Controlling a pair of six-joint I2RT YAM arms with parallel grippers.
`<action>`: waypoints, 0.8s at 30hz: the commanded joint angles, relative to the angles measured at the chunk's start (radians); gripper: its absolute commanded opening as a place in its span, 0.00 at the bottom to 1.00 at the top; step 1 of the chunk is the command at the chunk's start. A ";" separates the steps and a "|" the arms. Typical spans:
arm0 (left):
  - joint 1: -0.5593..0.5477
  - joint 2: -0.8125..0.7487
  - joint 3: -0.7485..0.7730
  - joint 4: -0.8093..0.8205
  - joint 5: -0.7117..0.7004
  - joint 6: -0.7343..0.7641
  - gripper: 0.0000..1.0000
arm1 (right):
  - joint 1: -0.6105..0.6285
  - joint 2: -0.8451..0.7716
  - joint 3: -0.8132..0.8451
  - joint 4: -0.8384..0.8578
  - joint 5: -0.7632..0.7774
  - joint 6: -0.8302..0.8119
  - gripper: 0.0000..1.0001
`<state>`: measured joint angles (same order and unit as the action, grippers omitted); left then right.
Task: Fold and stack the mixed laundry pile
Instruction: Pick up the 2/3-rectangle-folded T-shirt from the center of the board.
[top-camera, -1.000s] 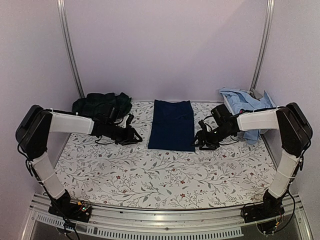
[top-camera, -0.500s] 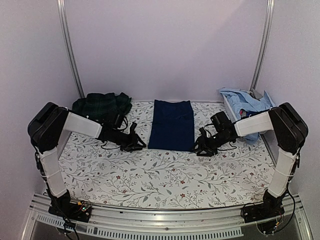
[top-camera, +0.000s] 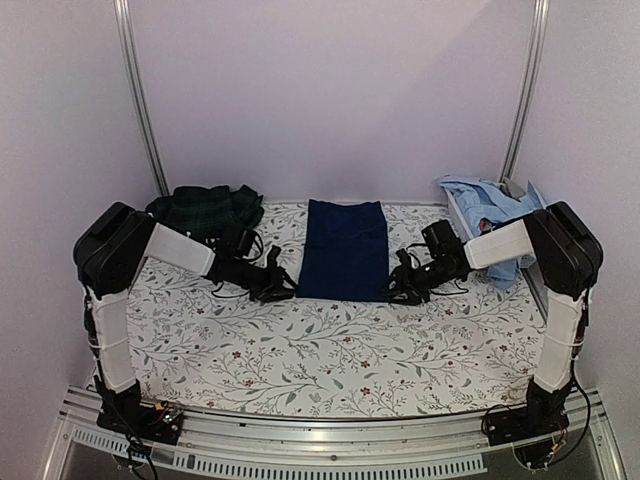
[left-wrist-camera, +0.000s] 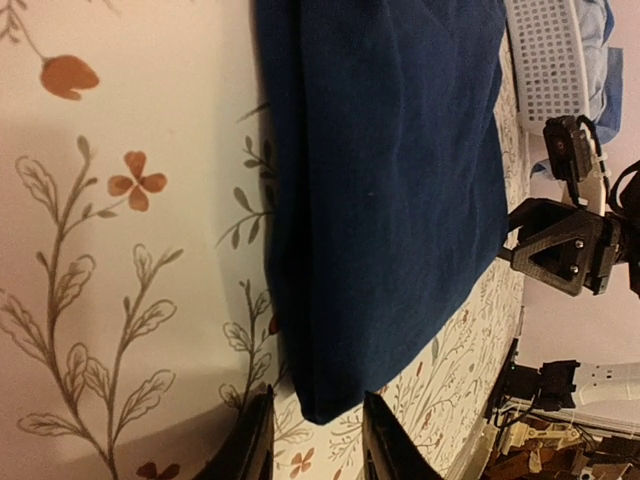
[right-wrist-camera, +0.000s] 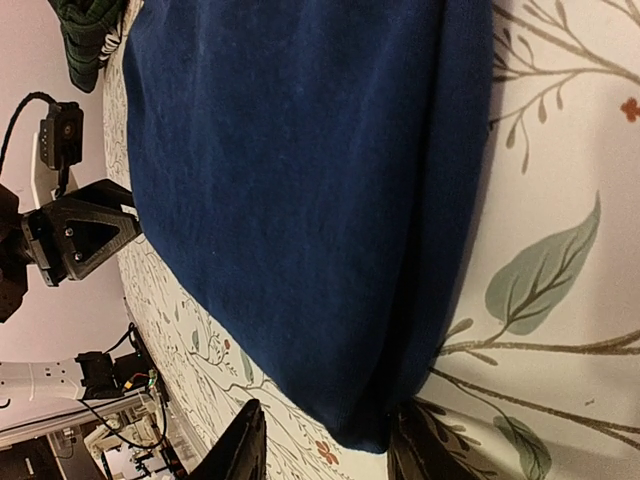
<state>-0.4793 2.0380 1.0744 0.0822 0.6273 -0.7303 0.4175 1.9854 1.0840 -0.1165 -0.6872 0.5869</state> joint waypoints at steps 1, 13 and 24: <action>0.009 0.038 0.009 0.023 0.018 -0.012 0.28 | -0.004 0.046 -0.007 -0.019 0.018 -0.012 0.39; 0.007 0.005 -0.033 0.041 0.036 -0.009 0.00 | -0.005 0.036 -0.050 0.006 -0.018 -0.008 0.01; -0.065 -0.228 -0.242 0.038 0.028 -0.058 0.00 | 0.002 -0.176 -0.233 -0.040 -0.093 -0.003 0.00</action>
<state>-0.5056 1.9274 0.9192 0.1337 0.6537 -0.7574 0.4175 1.9274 0.9428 -0.0860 -0.7406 0.5835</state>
